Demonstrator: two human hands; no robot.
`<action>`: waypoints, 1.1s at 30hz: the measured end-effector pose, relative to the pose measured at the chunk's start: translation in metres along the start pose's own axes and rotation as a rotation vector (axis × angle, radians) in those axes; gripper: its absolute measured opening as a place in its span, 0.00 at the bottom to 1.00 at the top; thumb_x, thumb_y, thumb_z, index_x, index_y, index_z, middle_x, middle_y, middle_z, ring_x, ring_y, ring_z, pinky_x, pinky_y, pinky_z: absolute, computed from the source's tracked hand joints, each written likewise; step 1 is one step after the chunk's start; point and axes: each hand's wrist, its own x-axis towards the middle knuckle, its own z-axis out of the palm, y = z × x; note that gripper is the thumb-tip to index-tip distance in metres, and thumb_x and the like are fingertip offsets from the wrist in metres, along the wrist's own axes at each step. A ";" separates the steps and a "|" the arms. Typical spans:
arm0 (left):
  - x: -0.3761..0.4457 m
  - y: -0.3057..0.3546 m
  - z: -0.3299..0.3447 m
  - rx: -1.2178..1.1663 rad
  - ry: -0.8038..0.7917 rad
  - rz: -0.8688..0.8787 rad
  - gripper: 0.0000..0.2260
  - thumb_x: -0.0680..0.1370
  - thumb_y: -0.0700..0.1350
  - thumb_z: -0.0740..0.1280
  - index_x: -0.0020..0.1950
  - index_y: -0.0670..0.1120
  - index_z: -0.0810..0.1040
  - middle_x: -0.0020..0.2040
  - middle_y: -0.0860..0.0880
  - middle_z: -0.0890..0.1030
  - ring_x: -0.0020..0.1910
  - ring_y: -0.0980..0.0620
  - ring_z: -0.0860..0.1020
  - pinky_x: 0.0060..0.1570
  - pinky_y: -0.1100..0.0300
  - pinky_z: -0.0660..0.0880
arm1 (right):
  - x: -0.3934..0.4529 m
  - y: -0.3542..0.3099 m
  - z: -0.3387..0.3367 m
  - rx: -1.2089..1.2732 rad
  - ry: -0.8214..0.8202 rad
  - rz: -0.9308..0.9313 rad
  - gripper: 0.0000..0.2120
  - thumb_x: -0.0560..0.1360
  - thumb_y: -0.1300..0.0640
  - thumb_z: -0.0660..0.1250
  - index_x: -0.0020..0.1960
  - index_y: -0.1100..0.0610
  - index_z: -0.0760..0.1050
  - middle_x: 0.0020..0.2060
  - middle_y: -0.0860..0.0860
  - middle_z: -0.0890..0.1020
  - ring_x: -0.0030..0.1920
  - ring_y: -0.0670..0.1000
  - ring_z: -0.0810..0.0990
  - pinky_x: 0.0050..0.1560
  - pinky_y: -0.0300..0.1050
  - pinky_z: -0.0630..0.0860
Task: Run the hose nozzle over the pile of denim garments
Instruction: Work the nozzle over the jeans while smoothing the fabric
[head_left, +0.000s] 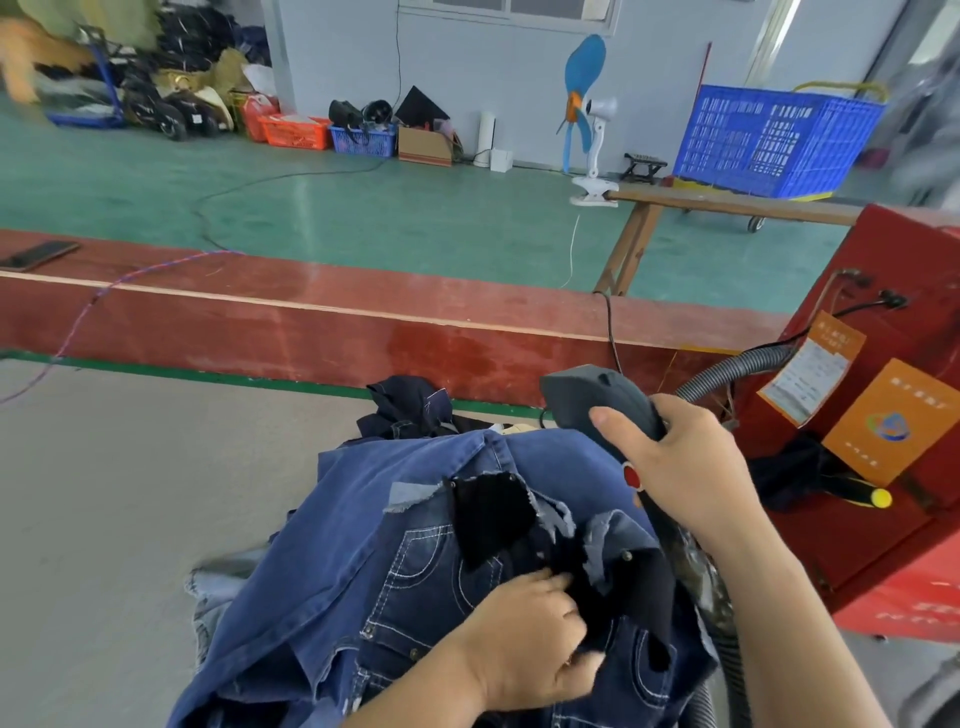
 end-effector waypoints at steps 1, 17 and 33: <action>0.001 -0.001 -0.001 -0.074 0.169 -0.055 0.14 0.77 0.48 0.61 0.36 0.43 0.78 0.36 0.47 0.79 0.44 0.49 0.78 0.54 0.56 0.74 | -0.001 -0.002 0.000 -0.031 -0.025 -0.023 0.20 0.72 0.38 0.67 0.37 0.56 0.72 0.25 0.50 0.77 0.29 0.52 0.78 0.32 0.46 0.71; 0.041 0.004 0.024 -0.043 -0.128 -0.484 0.38 0.81 0.53 0.57 0.77 0.38 0.36 0.77 0.40 0.35 0.77 0.42 0.34 0.72 0.48 0.32 | -0.002 0.006 -0.009 -0.102 -0.111 -0.058 0.21 0.73 0.39 0.67 0.36 0.57 0.72 0.27 0.52 0.78 0.30 0.54 0.77 0.33 0.47 0.71; 0.033 0.012 0.023 0.172 -0.164 -0.432 0.31 0.75 0.56 0.69 0.70 0.37 0.71 0.70 0.38 0.71 0.72 0.42 0.67 0.73 0.53 0.60 | -0.002 0.018 0.034 -0.559 -0.351 -0.076 0.16 0.75 0.39 0.62 0.41 0.52 0.67 0.33 0.45 0.72 0.39 0.50 0.75 0.34 0.43 0.67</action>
